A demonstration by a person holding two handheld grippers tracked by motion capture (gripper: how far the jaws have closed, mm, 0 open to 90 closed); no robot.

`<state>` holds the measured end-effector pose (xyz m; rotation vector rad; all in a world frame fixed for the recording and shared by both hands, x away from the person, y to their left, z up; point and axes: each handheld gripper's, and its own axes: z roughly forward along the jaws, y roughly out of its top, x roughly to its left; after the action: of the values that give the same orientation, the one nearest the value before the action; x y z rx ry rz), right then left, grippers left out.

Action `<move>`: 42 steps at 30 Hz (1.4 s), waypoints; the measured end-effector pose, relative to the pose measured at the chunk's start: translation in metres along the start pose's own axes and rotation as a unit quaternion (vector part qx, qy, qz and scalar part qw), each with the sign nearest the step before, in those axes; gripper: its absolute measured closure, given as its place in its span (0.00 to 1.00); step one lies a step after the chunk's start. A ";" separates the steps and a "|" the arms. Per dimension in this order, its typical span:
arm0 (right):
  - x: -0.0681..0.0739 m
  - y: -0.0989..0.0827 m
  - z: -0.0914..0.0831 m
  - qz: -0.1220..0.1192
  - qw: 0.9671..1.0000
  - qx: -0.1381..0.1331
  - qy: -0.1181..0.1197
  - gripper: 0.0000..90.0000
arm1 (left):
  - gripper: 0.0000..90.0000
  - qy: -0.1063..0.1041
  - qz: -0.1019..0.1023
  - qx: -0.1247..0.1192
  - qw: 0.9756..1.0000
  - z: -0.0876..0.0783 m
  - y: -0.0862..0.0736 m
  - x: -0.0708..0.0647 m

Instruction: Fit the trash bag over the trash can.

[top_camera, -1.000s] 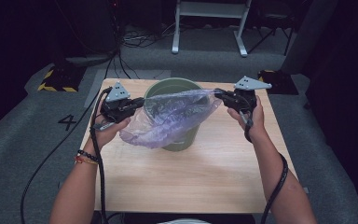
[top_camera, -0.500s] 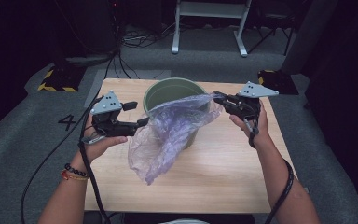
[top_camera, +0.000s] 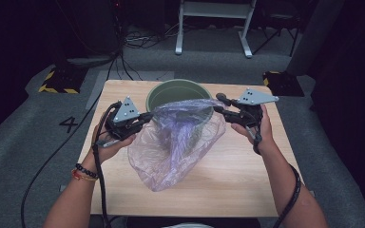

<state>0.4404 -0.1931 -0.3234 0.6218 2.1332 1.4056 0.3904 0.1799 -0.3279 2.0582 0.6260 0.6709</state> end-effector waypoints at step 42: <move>-0.049 -0.017 0.053 0.072 0.994 0.027 -0.083 0.95 | 0.99 0.087 -0.044 -0.014 0.995 0.053 0.020 0.074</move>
<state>0.5094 -0.1928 -0.3491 0.8983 2.0344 1.3220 0.4830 0.1872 -0.3195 1.9481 0.7980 0.8072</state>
